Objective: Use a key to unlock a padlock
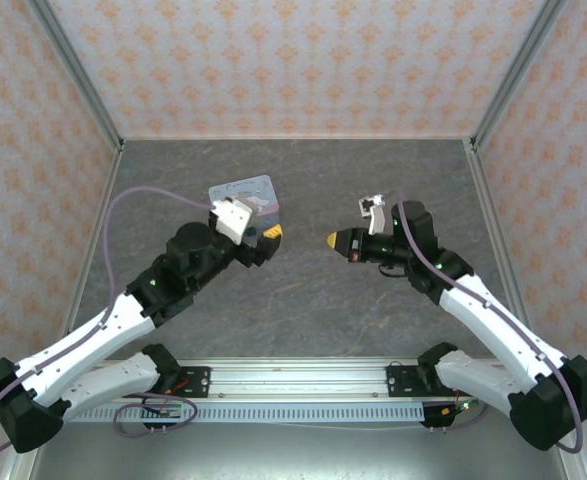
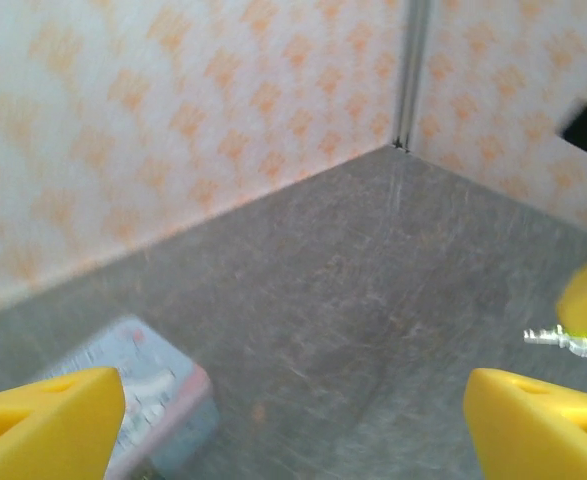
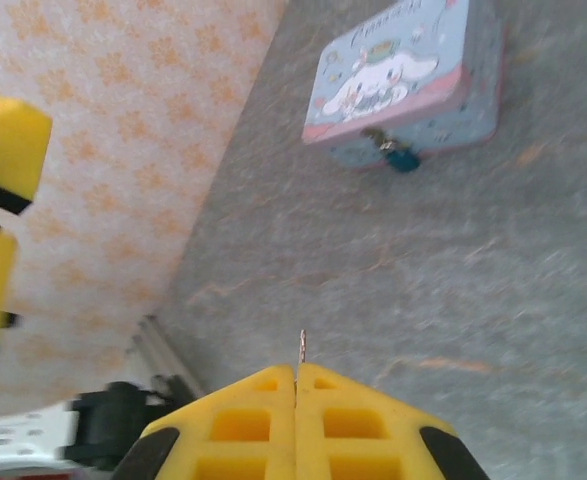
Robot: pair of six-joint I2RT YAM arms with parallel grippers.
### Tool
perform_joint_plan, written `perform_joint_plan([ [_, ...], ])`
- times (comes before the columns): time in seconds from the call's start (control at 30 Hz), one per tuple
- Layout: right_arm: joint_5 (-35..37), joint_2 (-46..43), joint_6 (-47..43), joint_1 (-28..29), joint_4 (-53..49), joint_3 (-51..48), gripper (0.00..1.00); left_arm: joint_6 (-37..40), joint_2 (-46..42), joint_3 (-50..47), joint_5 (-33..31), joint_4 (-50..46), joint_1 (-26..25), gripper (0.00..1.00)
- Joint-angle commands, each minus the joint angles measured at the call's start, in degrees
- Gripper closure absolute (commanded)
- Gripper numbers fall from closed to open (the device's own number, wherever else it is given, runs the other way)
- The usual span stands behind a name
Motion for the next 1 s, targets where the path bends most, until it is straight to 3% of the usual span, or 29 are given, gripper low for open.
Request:
perform_joint_plan([
  [0.0, 9.31, -3.72, -18.78, 2.93, 4.05, -1.86, 1.0, -24.46, 2.58, 7.43, 0.81, -10.65, 2.77, 0.12],
  [0.17, 15.37, -6.16, -38.58, 6.74, 5.79, -4.3, 1.0, -39.82, 6.94, 14.61, 9.26, -15.31, 3.76, 0.15],
  [0.37, 27.31, -5.52, -57.65, 13.39, 6.2, -3.77, 1.0, -56.87, 12.64, 24.61, 12.41, -28.51, 5.71, 0.23],
  [0.43, 32.02, -4.32, -63.67, 15.82, 6.58, -2.98, 1.0, -64.54, 14.07, 24.03, 15.02, -27.14, 5.85, 0.25],
  [0.57, 39.13, -1.9, -73.02, 19.28, 8.05, -1.23, 1.0, -79.86, 16.48, 20.33, 20.99, -21.0, 5.84, 0.38],
  [0.77, 42.76, 1.24, -82.66, 22.45, 10.95, 0.19, 1.0, -86.43, 17.33, 18.9, 22.53, -20.13, 5.78, 0.43],
  [0.97, 42.86, 4.67, -86.64, 24.19, 13.34, 1.69, 1.0, -89.6, 17.58, 17.2, 24.14, -18.17, 5.56, 0.47],
])
